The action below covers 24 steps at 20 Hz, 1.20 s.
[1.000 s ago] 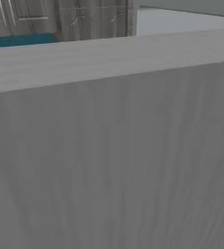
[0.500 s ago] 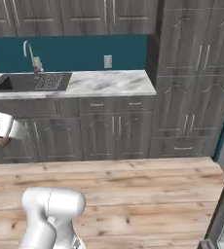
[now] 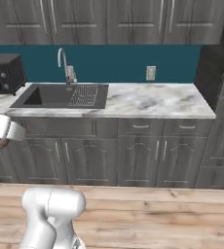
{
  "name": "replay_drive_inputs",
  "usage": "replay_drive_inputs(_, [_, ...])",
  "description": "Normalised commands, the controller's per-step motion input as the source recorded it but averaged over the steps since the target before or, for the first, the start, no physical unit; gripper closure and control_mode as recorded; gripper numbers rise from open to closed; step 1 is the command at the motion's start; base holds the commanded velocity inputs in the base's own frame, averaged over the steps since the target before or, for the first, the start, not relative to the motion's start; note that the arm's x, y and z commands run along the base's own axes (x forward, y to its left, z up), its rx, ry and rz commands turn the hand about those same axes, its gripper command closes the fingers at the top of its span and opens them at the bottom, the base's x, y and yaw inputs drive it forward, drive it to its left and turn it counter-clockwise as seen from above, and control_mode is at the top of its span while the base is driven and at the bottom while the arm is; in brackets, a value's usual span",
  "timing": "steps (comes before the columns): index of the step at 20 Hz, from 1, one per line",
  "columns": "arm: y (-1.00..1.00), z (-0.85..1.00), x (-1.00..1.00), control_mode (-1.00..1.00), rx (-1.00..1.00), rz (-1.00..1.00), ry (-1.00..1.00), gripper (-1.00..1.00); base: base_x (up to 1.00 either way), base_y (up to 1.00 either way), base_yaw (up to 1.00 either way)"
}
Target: Pick the egg and butter from the fridge and place them by the bowl for mixing.
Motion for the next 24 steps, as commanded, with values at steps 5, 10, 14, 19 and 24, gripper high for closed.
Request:
replay_drive_inputs(5, [0.0, 0.0, 0.0, 1.0, 0.0, 0.0, 0.0, 1.0, 0.9, 1.0, 0.07])
replay_drive_inputs(10, [0.0, 0.0, 0.0, 1.0, 0.0, 0.0, 0.0, 1.0, 0.51, 1.0, 0.03])
replay_drive_inputs(14, [0.0, 0.0, 0.0, 1.0, 0.0, 0.0, 0.0, 1.0, 0.13, 1.0, 0.06])
replay_drive_inputs(19, [0.0, 0.0, 0.0, 1.0, 0.0, 0.0, 0.0, 1.0, 0.18, 1.0, 0.07])
replay_drive_inputs(24, [0.0, 0.0, 0.0, 1.0, 0.0, 0.0, 0.0, 1.0, 0.71, 1.0, 0.03])
